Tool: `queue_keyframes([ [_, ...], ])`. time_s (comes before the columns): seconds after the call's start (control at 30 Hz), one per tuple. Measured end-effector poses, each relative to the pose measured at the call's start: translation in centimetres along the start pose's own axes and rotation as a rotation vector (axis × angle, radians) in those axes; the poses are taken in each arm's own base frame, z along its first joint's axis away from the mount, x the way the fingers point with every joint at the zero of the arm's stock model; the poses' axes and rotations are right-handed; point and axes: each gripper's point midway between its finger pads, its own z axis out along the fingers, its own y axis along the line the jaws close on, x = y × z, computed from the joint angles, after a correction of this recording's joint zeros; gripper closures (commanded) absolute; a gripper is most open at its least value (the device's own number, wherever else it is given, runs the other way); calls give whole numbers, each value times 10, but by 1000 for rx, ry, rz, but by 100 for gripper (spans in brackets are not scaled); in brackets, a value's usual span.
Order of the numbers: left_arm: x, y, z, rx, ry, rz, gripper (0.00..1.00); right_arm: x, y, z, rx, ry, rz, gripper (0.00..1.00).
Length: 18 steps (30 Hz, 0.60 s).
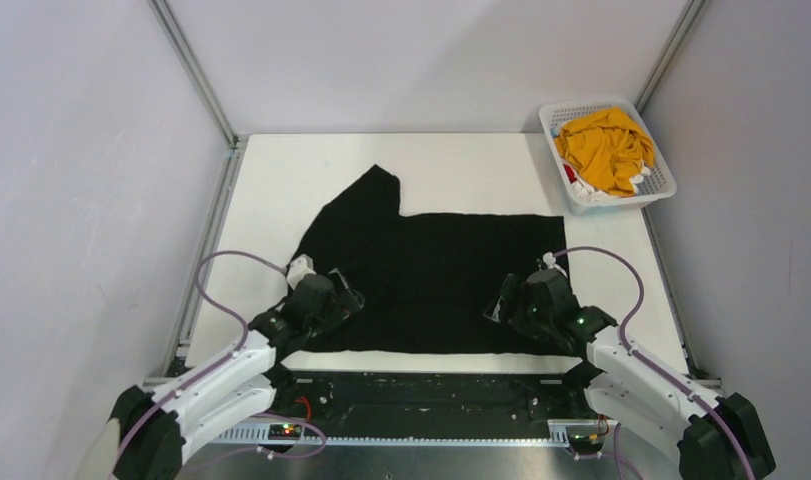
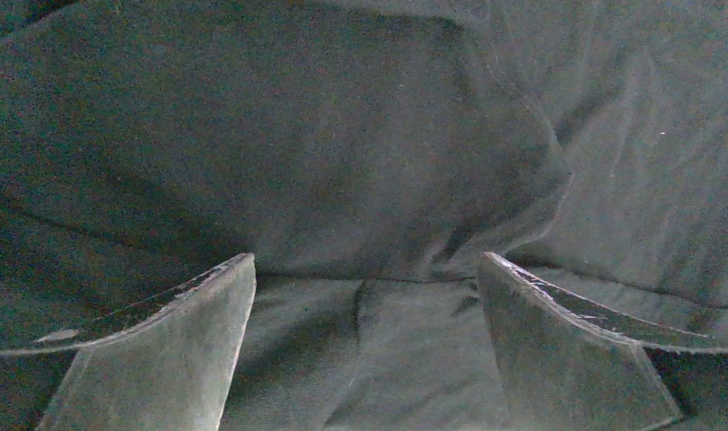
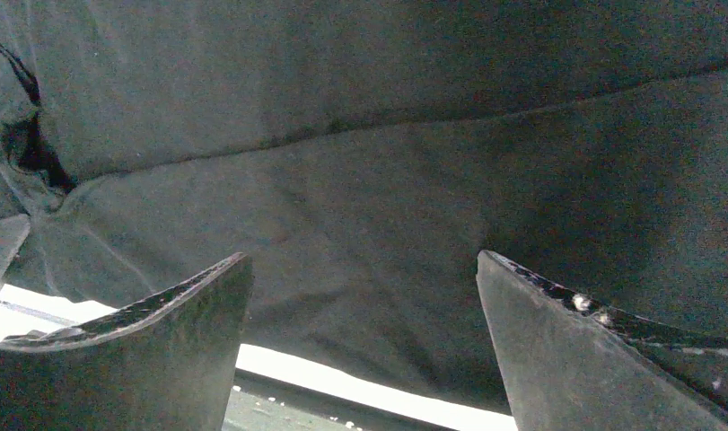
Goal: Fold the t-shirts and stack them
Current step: Grab the side of the flattened tshirt furthest away from the robot with both arms
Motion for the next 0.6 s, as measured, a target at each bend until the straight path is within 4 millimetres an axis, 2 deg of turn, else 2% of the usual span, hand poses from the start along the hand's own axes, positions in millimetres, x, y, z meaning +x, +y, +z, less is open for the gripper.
queue_keyframes([
  [0.37,16,16,-26,14,20,-125,0,10,0,-9,-12,-20,-12,1],
  [0.6,19,24,-33,-20,40,-94,0,17,-2,-15,-28,-15,-24,1],
])
